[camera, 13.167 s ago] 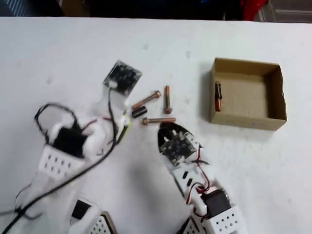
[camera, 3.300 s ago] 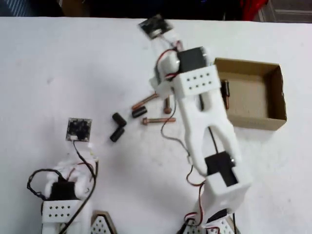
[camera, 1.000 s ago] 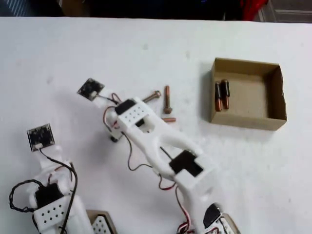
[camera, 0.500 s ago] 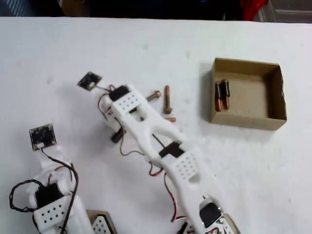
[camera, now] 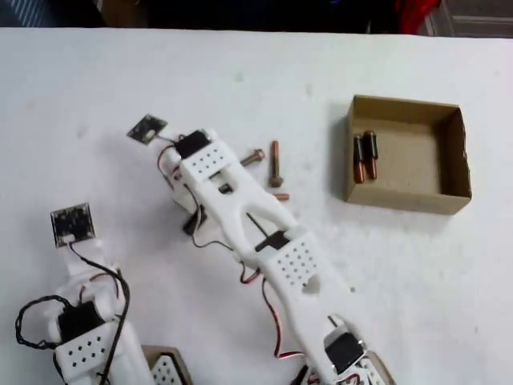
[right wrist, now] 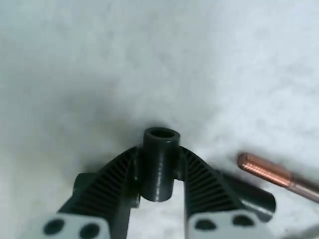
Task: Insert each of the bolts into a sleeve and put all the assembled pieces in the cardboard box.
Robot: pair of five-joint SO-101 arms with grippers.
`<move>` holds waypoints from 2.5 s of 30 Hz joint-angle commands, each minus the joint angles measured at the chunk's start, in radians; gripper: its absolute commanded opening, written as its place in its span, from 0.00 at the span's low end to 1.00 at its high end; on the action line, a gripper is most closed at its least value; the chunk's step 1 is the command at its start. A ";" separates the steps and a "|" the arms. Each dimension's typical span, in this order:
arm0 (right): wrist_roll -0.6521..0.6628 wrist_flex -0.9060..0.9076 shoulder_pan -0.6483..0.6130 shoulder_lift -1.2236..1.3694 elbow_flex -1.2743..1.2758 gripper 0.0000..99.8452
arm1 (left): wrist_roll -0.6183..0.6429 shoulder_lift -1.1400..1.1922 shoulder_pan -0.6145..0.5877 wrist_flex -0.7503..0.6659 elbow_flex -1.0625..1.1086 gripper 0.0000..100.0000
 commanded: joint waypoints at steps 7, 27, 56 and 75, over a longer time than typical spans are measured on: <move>0.008 0.170 0.033 -0.199 -0.100 0.02 | -0.012 -0.010 0.048 -0.018 -0.029 0.05; 0.011 0.260 0.173 -0.931 0.298 0.02 | -0.012 -0.010 0.093 -0.018 -0.029 0.05; 0.018 -0.108 0.521 -1.939 1.419 0.02 | -0.008 -0.008 0.248 -0.011 -0.169 0.05; 0.017 -0.475 0.573 -2.161 1.996 0.02 | -0.163 -0.004 0.516 0.109 -0.396 0.05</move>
